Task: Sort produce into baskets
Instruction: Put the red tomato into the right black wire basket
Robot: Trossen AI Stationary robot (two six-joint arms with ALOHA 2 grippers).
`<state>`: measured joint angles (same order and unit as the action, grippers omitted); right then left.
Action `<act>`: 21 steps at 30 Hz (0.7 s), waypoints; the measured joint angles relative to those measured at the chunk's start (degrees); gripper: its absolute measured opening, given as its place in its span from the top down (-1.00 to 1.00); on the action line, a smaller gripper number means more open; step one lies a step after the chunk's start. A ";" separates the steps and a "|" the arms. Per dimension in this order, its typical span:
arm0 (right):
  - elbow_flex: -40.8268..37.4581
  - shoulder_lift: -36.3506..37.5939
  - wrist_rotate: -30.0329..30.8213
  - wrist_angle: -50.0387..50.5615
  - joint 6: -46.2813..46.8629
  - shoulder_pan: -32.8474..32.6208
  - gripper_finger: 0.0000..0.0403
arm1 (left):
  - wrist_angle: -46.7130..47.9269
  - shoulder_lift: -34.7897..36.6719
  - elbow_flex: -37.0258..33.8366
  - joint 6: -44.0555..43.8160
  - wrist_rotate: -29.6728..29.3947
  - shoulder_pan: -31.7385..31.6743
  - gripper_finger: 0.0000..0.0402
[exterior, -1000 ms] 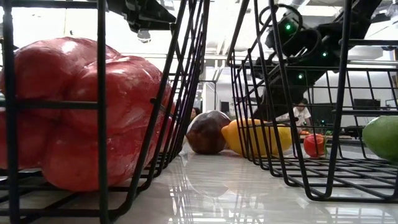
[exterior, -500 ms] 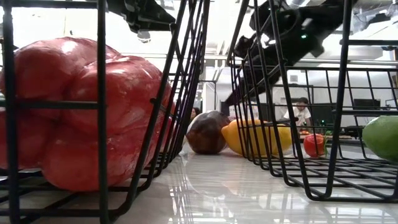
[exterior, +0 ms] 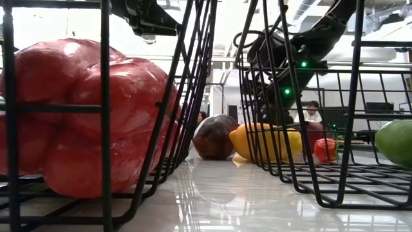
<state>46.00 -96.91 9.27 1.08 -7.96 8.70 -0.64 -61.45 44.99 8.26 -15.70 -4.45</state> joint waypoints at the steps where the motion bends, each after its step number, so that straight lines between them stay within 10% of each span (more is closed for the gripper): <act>1: 0.00 0.30 0.01 -0.03 0.03 -0.14 -0.96 | 0.02 0.01 0.00 0.00 0.00 0.00 -0.26; 21: -8.91 38.77 9.55 35.58 24.89 -12.82 -0.96 | 1.27 0.02 0.00 -1.80 -0.04 0.00 -0.26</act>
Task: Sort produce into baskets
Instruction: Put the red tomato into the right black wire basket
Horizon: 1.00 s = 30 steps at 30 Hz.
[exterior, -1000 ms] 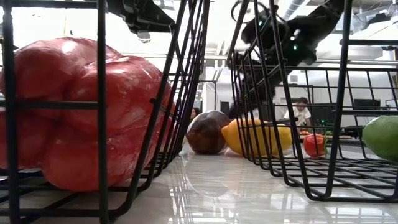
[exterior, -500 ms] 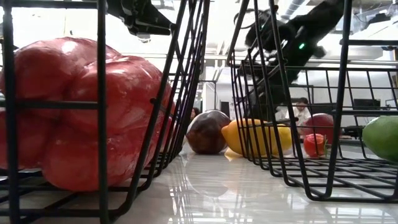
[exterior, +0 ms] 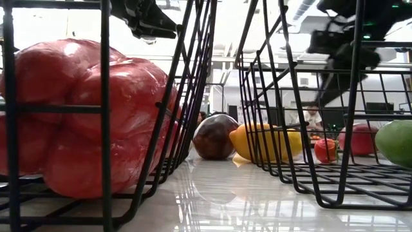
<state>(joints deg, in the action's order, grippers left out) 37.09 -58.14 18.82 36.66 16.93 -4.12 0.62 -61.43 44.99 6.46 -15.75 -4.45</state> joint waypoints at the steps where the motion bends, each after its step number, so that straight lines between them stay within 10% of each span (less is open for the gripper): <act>1: -1.06 1.89 1.33 0.40 1.65 -0.92 -0.96 | -0.19 -0.01 0.00 -0.04 0.00 0.00 -0.26; 12: -3.86 5.87 6.01 2.02 11.85 -0.27 -0.96 | -0.97 0.00 0.00 -0.02 0.00 0.00 -0.26; 30: 10.88 -17.01 -12.47 29.45 12.20 10.40 -0.96 | -1.14 0.00 0.00 -0.04 0.11 0.00 -0.26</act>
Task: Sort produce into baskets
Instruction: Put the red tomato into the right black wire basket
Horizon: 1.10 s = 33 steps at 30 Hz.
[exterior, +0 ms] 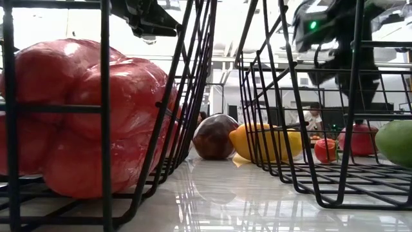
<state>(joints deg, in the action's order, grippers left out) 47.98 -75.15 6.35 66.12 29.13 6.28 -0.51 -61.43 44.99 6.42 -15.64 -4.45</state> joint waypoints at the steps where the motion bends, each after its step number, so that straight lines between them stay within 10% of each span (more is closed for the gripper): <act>1: 0.08 -1.48 -0.09 0.65 -0.69 0.42 -0.96 | 0.13 -0.02 0.00 0.00 0.00 0.00 -0.26; 20: 0.14 -18.27 -0.70 -4.58 -10.99 4.44 -0.92 | 1.62 -0.01 0.00 0.00 0.20 0.01 -0.26; 33: 7.98 -10.65 -0.04 1.24 -11.56 4.15 -0.65 | 1.57 -0.02 0.00 0.75 -0.16 0.00 -0.26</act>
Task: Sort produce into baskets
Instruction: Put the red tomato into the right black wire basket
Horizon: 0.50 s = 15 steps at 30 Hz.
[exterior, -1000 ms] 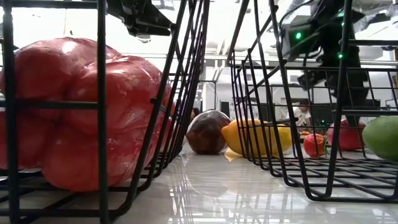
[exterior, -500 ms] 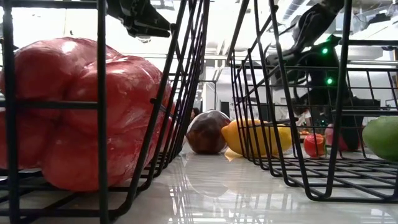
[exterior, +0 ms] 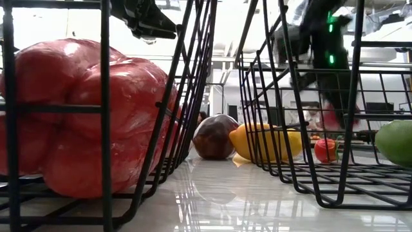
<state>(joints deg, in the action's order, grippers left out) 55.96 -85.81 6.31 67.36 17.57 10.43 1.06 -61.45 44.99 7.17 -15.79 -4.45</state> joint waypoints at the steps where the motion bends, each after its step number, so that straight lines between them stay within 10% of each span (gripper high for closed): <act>1: 1.66 1.60 -0.04 0.26 0.40 -0.54 -0.66 | -0.06 0.00 0.00 0.27 -0.14 0.00 -0.26; 15: 10.00 23.68 -15.46 -26.87 4.00 -19.52 -0.70 | -0.96 6.37 -0.02 0.63 3.78 4.69 -0.26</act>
<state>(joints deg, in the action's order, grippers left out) 65.95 -62.13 -9.15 40.49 21.58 -9.09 0.10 -55.08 44.97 7.80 -12.01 0.24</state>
